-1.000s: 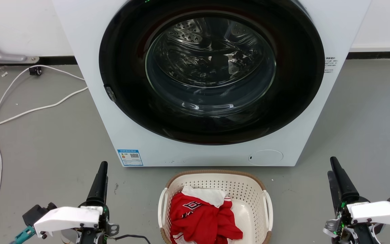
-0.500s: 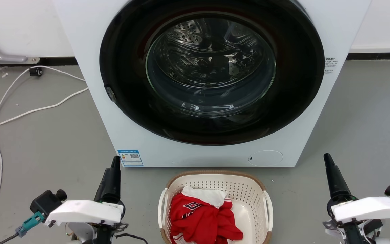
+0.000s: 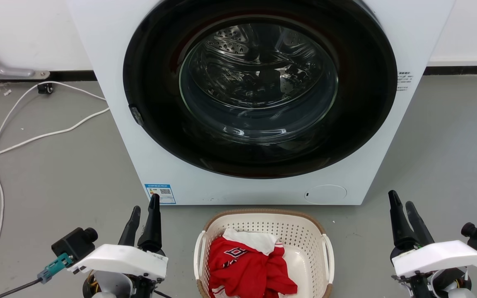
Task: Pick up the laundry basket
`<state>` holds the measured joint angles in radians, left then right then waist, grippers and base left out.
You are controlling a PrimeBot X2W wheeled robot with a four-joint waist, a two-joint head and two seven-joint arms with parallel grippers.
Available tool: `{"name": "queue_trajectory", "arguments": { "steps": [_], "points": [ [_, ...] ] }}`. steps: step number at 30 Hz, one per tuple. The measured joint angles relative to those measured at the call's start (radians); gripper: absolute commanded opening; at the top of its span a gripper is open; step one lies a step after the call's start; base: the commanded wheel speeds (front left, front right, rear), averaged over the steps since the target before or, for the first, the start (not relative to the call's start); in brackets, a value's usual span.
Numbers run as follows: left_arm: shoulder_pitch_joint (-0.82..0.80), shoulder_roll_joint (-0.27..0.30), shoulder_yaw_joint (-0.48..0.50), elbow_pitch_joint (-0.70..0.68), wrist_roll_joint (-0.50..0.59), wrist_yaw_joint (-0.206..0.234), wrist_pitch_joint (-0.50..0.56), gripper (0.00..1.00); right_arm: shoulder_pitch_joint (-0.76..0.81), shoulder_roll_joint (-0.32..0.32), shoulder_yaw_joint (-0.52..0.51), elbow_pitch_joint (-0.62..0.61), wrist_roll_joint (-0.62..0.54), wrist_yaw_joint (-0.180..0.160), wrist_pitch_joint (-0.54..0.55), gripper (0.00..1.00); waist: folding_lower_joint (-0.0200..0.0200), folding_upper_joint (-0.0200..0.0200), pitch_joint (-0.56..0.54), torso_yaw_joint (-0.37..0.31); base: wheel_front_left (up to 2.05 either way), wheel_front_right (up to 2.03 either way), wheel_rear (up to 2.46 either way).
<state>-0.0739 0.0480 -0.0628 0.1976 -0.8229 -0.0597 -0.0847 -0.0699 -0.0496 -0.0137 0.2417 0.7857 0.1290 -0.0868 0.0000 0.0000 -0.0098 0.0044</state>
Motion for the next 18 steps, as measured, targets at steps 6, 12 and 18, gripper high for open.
{"name": "queue_trajectory", "arguments": {
  "steps": [6,12,18],
  "points": [
    [-0.003,0.0,-0.014,0.005,0.081,0.008,-0.019,1.0,0.0,0.0,0.006,0.02,-0.079,0.0,-0.019,1.0,0.0,0.0,-0.001,-0.001,0.0,0.0,0.0],
    [-0.012,0.0,-0.024,0.018,0.181,0.017,-0.042,1.0,0.0,0.0,0.017,0.035,-0.167,0.0,-0.037,1.0,0.0,0.0,-0.002,-0.002,0.0,0.0,0.0],
    [-0.014,0.0,-0.027,0.024,0.235,0.025,-0.056,1.0,-0.001,0.0,0.025,0.04,-0.222,0.0,-0.047,1.0,0.0,0.0,-0.002,-0.002,0.0,0.0,0.0]
  ]
}}
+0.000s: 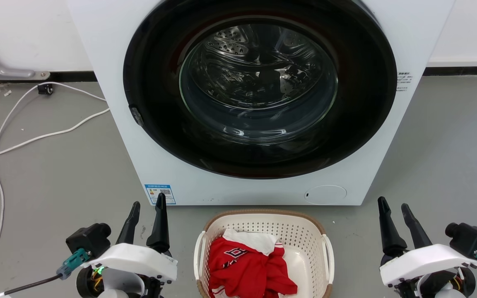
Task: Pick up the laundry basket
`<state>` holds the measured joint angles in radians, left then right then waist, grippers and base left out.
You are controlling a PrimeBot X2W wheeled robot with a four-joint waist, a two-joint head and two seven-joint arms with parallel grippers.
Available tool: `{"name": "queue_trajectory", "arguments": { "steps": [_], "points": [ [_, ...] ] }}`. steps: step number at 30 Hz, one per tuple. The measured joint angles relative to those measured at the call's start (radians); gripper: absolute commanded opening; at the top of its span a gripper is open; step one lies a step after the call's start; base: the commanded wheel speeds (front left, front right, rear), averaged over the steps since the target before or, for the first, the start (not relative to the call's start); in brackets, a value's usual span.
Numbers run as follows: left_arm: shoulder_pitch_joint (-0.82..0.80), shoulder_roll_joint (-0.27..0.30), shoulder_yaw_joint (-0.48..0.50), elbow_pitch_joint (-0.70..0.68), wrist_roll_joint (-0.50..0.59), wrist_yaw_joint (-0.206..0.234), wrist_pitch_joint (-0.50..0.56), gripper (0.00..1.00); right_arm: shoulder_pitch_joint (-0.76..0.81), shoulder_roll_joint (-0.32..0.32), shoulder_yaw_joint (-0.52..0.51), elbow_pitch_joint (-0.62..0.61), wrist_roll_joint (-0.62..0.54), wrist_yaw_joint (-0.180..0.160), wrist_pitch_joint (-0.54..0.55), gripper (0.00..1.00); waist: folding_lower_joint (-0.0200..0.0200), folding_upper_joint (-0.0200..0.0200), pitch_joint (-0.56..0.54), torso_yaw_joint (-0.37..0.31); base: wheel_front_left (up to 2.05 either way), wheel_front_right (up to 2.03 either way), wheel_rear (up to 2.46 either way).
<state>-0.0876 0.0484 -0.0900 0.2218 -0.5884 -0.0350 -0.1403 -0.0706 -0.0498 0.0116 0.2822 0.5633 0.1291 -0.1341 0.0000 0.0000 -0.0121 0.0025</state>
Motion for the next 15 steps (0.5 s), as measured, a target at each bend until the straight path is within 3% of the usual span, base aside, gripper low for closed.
{"name": "queue_trajectory", "arguments": {
  "steps": [15],
  "points": [
    [-0.003,0.0,-0.02,0.014,0.14,0.019,-0.036,1.0,0.0,0.0,0.011,-0.004,-0.17,0.0,-0.015,1.0,0.0,0.0,0.004,0.001,0.0,0.0,0.0]
  ]
}}
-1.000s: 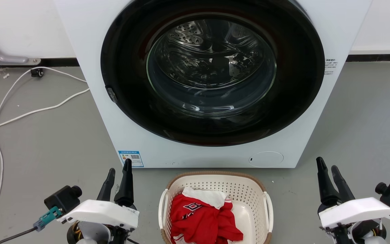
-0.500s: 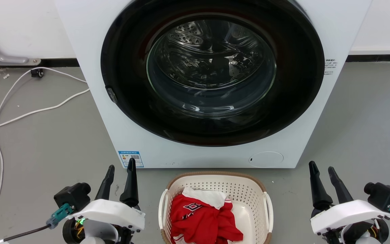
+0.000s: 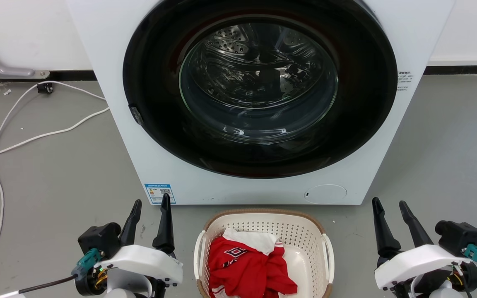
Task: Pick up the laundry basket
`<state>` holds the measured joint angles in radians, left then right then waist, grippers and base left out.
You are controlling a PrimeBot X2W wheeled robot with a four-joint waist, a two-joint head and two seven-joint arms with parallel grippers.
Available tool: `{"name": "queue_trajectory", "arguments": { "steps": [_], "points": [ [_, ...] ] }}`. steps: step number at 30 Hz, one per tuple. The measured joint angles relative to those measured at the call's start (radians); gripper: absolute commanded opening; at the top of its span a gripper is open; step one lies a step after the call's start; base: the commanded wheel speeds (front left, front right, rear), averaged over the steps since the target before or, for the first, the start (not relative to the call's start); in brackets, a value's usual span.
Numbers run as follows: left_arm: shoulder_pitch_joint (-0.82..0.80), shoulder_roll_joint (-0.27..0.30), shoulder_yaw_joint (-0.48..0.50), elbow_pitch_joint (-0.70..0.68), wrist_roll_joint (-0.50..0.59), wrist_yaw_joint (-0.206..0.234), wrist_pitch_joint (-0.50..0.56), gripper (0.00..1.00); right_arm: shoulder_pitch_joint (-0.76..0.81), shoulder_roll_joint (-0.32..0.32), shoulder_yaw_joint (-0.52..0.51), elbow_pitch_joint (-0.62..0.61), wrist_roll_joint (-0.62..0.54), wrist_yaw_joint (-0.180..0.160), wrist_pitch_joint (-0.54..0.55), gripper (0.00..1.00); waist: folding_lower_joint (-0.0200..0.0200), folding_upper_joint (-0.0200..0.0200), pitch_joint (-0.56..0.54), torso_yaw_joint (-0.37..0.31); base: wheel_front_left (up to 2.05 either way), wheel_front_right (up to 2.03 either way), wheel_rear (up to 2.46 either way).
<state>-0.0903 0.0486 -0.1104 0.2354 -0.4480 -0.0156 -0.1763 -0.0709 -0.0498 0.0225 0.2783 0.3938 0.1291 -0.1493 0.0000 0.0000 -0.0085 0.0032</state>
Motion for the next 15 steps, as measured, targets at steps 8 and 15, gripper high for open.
{"name": "queue_trajectory", "arguments": {
  "steps": [8,15],
  "points": [
    [-0.002,0.0,-0.009,0.004,0.07,0.008,-0.02,1.0,0.011,0.0,-0.001,-0.025,-0.091,0.0,-0.001,1.0,0.0,0.0,-0.003,0.001,0.0,0.0,0.0],
    [-0.003,0.0,-0.014,0.012,0.124,0.017,-0.032,1.0,0.019,0.0,-0.002,-0.056,-0.164,0.0,0.0,1.0,0.0,0.0,-0.005,0.0,0.0,0.0,0.0]
  ]
}}
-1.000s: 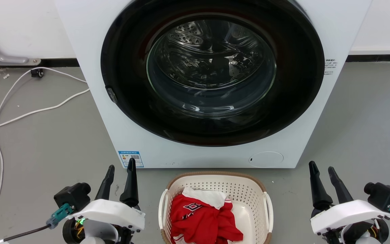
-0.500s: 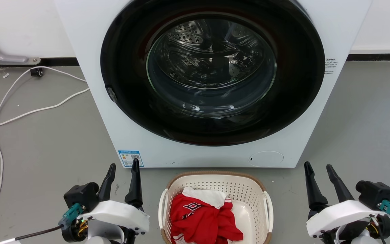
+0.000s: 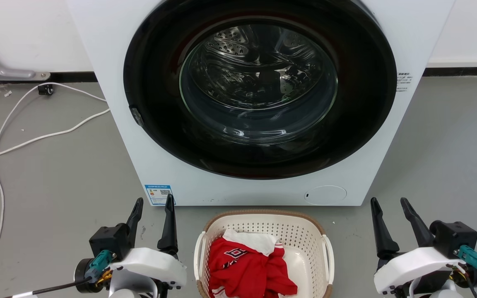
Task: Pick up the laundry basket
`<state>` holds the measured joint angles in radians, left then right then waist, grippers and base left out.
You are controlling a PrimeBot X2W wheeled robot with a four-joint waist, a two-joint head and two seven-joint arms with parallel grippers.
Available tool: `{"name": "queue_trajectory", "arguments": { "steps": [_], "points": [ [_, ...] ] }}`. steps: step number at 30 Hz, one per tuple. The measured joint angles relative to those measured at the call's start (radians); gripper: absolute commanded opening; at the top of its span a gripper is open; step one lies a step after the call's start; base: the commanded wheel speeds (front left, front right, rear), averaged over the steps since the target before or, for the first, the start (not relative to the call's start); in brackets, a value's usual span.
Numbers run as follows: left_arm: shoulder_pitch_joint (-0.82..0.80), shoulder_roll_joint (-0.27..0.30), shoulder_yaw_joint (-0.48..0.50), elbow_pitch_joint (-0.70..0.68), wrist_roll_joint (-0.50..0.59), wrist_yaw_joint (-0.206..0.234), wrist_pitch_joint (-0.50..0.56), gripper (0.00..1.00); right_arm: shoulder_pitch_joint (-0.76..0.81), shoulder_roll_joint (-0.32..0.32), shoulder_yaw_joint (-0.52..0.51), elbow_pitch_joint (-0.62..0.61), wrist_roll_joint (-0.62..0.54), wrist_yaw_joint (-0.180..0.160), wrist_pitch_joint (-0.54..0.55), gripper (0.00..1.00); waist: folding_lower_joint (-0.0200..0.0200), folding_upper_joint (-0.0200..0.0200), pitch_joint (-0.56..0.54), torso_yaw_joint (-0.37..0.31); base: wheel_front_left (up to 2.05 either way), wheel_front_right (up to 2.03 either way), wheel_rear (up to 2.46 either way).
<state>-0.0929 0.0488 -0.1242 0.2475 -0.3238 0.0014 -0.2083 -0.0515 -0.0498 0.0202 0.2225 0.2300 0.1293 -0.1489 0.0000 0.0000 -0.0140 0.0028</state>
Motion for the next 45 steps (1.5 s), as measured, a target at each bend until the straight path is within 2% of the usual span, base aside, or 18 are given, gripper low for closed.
{"name": "queue_trajectory", "arguments": {
  "steps": [24,45],
  "points": [
    [-0.012,0.0,-0.019,0.016,0.174,0.03,-0.05,1.0,0.016,0.0,0.01,-0.022,-0.181,0.002,-0.008,1.0,0.0,0.0,0.001,0.008,0.0,0.0,0.0],
    [-0.017,0.0,-0.024,0.03,0.179,0.033,-0.055,1.0,0.015,0.0,0.007,-0.012,-0.178,0.002,-0.016,1.0,0.0,0.0,0.015,0.012,0.0,0.0,0.0]
  ]
}}
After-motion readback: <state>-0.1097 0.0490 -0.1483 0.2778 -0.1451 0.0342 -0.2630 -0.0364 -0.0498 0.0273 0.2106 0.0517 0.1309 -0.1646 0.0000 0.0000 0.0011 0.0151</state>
